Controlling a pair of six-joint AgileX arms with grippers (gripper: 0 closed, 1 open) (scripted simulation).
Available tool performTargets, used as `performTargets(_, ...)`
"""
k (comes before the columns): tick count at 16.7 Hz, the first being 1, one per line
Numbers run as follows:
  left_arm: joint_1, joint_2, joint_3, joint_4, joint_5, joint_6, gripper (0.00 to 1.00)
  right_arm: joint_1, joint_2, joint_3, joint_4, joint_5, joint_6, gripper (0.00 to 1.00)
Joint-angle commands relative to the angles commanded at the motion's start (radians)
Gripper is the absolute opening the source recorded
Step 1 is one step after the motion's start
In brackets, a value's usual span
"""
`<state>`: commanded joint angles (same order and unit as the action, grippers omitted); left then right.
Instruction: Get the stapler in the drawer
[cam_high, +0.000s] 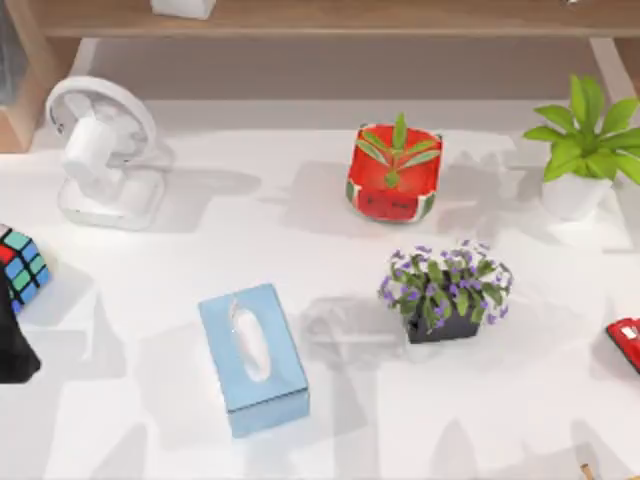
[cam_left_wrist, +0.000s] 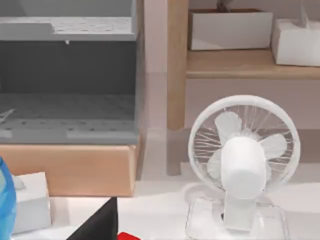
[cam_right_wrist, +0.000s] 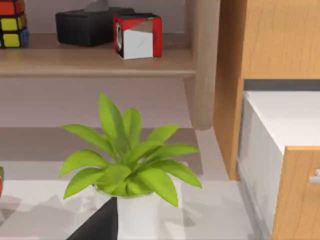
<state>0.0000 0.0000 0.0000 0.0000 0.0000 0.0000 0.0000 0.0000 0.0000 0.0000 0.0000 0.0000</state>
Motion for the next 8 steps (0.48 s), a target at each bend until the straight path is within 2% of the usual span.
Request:
performTargets(4, 0.000, 0.000, 0.000, 0.000, 0.000, 0.000, 1.00, 0.003, 0.032, 0.024, -0.022, 0.000, -0.008, 1.00)
performTargets(8, 0.000, 0.000, 0.000, 0.000, 0.000, 0.000, 1.00, 0.016, 0.219, 0.154, -0.141, -0.002, -0.048, 1.00)
